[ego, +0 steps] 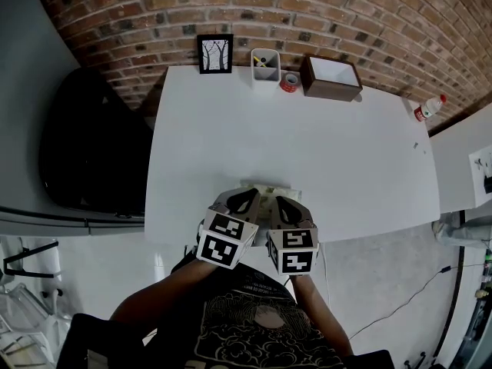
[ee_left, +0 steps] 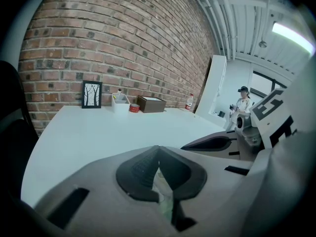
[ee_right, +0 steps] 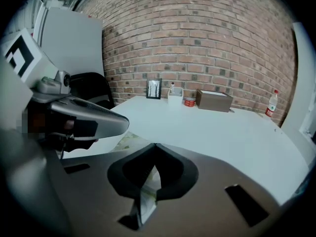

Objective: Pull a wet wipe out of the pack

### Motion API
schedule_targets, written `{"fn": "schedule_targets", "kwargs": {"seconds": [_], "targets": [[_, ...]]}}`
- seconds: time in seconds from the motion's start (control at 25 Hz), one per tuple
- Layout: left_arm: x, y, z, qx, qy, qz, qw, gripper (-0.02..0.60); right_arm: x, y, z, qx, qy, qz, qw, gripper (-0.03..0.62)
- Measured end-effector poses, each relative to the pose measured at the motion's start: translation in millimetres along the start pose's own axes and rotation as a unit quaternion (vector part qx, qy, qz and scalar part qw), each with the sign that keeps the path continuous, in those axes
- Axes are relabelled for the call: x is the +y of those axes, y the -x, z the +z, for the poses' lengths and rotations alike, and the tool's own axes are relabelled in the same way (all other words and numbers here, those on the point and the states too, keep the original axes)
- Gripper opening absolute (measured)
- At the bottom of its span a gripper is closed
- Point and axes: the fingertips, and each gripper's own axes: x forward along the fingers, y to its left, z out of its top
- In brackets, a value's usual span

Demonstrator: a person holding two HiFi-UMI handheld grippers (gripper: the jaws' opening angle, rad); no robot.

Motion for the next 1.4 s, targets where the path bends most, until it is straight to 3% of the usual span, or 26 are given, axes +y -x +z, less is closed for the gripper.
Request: {"fn": "schedule_targets", "kwargs": {"seconds": [0.32, 0.76, 0.96, 1.16, 1.24, 1.4], "targets": [[-0.3, 6.5, -0.8, -0.003, 0.001, 0.003, 1.0000, 0.012, 2.4, 9.3, 9.9, -0.026, -0.017, 0.005, 1.000, 0.014], [-0.7, 8.4, -2.7, -0.001, 0.004, 0.009, 1.0000, 0.012, 13.1, 0.9, -4.7, -0.003, -0.021, 0.031, 0.999, 0.025], [0.6, 9.7, -4.7, 0.000, 0.005, 0.013, 0.9999, 0.012, 19.1, -2.0, -7.7, 0.005, -0.034, 0.050, 0.998, 0.106], [0.9, 11.8, -5.1, 0.000, 0.008, 0.016, 0.9998, 0.012, 18.2, -3.2, -11.5, 0.014, -0.013, 0.037, 0.999, 0.098], [1.6, 11.4, -4.9, 0.000, 0.009, 0.017, 0.9998, 0.012, 15.8, -3.5, -10.5, 0.010, -0.013, 0.032, 0.999, 0.053], [-0.5, 13.3, -5.6, -0.002, 0.008, 0.019, 0.9998, 0.012, 15.5, -0.7, -11.5, 0.009, -0.016, 0.034, 0.999, 0.028]]}}
